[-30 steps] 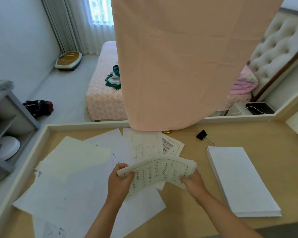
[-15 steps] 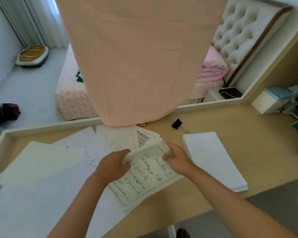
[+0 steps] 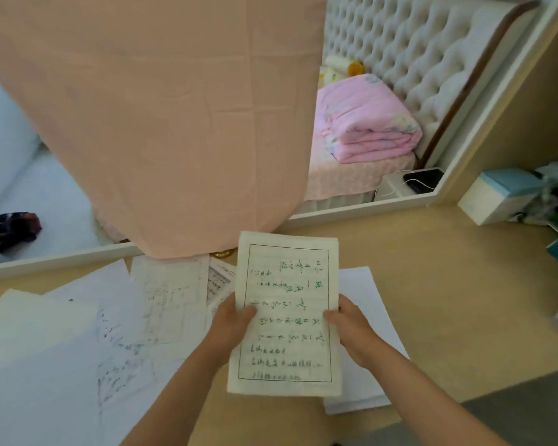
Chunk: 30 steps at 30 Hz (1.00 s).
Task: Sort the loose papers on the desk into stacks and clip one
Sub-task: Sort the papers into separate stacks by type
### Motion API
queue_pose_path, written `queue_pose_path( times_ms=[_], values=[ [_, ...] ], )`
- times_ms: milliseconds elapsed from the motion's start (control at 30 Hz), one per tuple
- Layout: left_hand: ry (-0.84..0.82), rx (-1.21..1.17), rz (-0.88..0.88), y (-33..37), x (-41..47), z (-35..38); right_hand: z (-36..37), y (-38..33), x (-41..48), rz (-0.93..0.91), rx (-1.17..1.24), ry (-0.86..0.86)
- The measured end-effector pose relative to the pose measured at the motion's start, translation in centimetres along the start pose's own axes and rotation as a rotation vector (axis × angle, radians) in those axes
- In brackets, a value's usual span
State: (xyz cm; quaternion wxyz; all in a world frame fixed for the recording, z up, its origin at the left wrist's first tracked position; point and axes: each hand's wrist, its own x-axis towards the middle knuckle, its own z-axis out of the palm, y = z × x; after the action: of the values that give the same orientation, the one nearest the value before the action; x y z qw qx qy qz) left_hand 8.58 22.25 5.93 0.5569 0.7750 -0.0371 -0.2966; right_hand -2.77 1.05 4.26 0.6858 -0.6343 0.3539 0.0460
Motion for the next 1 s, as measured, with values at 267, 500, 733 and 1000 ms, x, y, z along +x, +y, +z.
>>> queue_pose_path(
  times_ms=[267, 500, 733, 1000],
  values=[
    [-0.045, 0.128, -0.301, -1.5, 3.2, 14.1, -9.5, 3.3, 4.0, 0.036, -0.375, 0.235],
    [0.003, 0.443, -0.471, -4.6, 4.0, 18.5, -13.2, 6.6, 6.2, 0.064, -0.856, 0.209],
    [-0.04, 0.377, -0.356, -8.5, 6.7, 19.2, -13.7, 7.2, 6.2, 0.109, -0.658, 0.194],
    [-0.03, 0.366, -0.303, -2.8, 5.1, 15.6, -11.1, 3.6, 6.1, 0.042, -0.935, 0.26]
  ],
)
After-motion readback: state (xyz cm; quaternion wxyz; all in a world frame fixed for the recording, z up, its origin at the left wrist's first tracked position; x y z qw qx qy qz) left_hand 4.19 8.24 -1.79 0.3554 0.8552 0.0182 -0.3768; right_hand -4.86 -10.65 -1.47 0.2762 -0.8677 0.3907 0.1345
